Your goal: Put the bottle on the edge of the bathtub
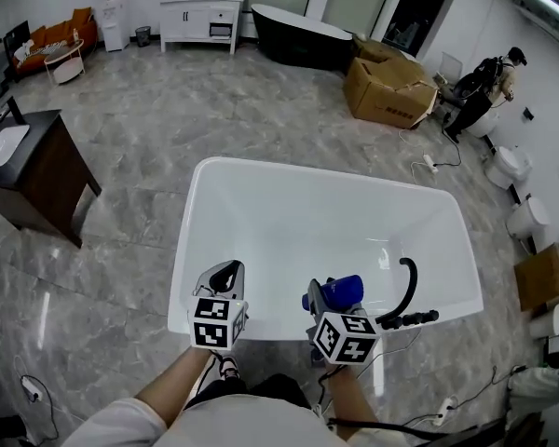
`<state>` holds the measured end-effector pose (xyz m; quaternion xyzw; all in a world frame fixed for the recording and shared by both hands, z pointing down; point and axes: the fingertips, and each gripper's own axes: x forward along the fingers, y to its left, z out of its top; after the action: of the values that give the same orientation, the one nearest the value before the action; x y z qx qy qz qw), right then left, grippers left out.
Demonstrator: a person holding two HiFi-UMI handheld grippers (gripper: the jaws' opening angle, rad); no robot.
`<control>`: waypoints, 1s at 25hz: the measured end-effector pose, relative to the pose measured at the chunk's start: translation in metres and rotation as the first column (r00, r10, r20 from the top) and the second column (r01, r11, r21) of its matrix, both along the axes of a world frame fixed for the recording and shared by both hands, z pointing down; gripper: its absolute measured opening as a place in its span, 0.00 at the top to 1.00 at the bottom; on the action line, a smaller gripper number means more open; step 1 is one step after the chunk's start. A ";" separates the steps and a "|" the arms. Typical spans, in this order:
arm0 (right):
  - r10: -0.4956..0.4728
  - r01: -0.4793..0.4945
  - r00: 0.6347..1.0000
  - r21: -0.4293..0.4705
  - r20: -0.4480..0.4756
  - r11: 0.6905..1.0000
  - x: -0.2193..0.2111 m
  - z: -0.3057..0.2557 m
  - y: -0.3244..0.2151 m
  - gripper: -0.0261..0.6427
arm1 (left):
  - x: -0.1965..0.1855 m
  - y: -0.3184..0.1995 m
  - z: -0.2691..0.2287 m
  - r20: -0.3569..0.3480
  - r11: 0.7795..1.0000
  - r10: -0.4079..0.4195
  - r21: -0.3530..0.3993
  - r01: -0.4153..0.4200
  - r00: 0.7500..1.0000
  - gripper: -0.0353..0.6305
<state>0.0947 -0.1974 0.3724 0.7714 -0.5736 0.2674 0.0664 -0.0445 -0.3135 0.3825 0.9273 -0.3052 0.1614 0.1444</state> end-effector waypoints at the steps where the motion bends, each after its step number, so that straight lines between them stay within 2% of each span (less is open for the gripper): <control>1: 0.002 -0.002 1.000 -0.011 0.003 1.000 0.003 0.004 0.002 0.71 | 0.002 0.003 0.005 0.003 1.000 0.002 -0.011 -0.002 1.000 0.91; 6: 0.001 -0.001 1.000 -0.037 0.023 0.999 0.014 0.014 0.008 0.71 | 0.010 0.015 0.016 0.025 0.999 0.003 -0.049 -0.001 1.000 0.91; 11: -0.006 0.008 0.999 -0.042 0.032 0.999 0.017 0.018 0.012 0.71 | 0.013 0.016 0.016 0.040 1.000 -0.001 -0.029 0.002 0.999 0.91; 16: -0.004 0.007 0.999 -0.075 0.034 0.997 0.015 0.033 0.024 0.71 | 0.014 0.024 0.030 0.020 0.995 -0.013 -0.098 0.015 1.000 0.91; 25: 0.094 -0.087 0.994 -0.117 0.057 0.989 0.019 0.055 0.064 0.71 | 0.031 0.049 0.058 0.059 0.986 0.096 -0.140 -0.087 0.994 0.91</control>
<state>0.1141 -0.1333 0.4270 0.7830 -0.5233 0.3266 0.0805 -0.0132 -0.2646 0.4405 0.9225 -0.2550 0.2189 0.1901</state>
